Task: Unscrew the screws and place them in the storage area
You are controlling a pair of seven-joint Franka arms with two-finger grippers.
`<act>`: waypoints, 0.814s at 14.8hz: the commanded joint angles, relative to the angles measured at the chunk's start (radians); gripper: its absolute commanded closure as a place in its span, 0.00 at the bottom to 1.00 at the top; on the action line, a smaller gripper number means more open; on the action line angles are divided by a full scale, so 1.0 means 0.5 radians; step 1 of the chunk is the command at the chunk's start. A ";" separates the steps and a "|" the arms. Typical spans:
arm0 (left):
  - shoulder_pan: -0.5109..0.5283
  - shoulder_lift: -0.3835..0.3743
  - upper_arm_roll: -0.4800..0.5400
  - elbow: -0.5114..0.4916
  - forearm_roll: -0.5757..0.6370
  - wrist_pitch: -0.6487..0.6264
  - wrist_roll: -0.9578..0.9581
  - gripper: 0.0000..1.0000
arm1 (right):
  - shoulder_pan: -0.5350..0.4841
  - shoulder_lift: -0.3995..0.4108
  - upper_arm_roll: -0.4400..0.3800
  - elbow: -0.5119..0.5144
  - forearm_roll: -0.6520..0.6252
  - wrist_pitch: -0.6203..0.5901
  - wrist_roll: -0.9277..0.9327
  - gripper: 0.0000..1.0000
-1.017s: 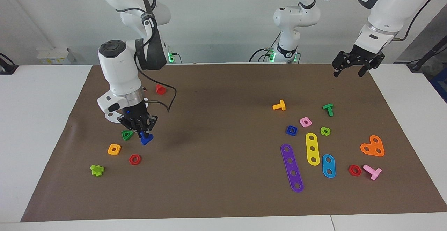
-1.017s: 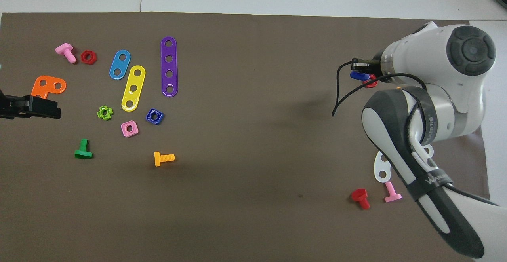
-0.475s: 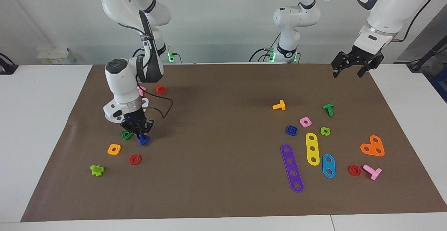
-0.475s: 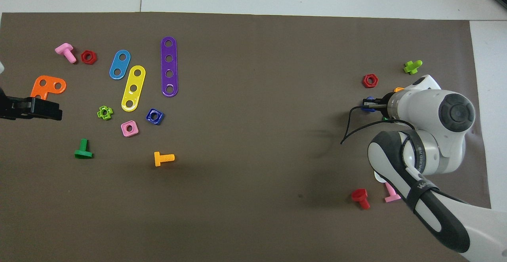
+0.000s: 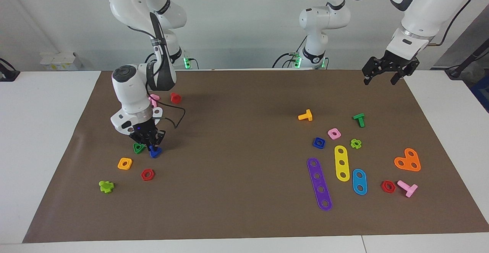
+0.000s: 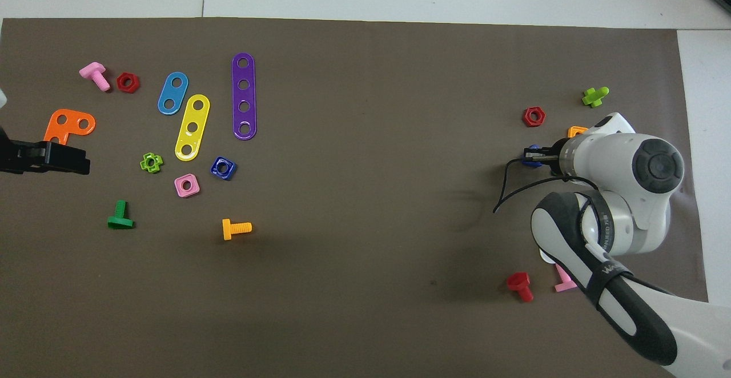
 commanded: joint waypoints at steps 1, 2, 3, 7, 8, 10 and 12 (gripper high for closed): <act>-0.017 -0.060 0.018 -0.061 -0.005 0.010 0.001 0.00 | -0.009 -0.042 0.015 -0.044 0.042 0.025 -0.033 0.54; -0.008 -0.060 0.018 -0.061 -0.005 0.007 0.001 0.00 | -0.012 -0.042 0.012 -0.044 0.042 0.019 -0.033 0.01; 0.004 -0.060 0.021 -0.061 -0.005 0.004 0.001 0.00 | -0.009 -0.042 0.012 -0.026 0.042 0.001 -0.033 0.00; 0.004 -0.060 0.033 -0.057 -0.005 0.004 0.013 0.00 | -0.012 -0.131 0.009 0.366 0.045 -0.629 0.029 0.00; -0.002 -0.057 0.033 -0.054 -0.005 0.016 0.013 0.00 | -0.024 -0.171 0.009 0.492 0.045 -0.826 0.062 0.00; -0.014 -0.057 0.033 -0.054 -0.002 0.013 0.013 0.00 | -0.027 -0.260 0.009 0.630 0.045 -1.106 0.108 0.00; -0.020 -0.057 0.033 -0.057 0.001 0.013 0.013 0.00 | -0.033 -0.343 0.003 0.762 0.045 -1.363 0.136 0.00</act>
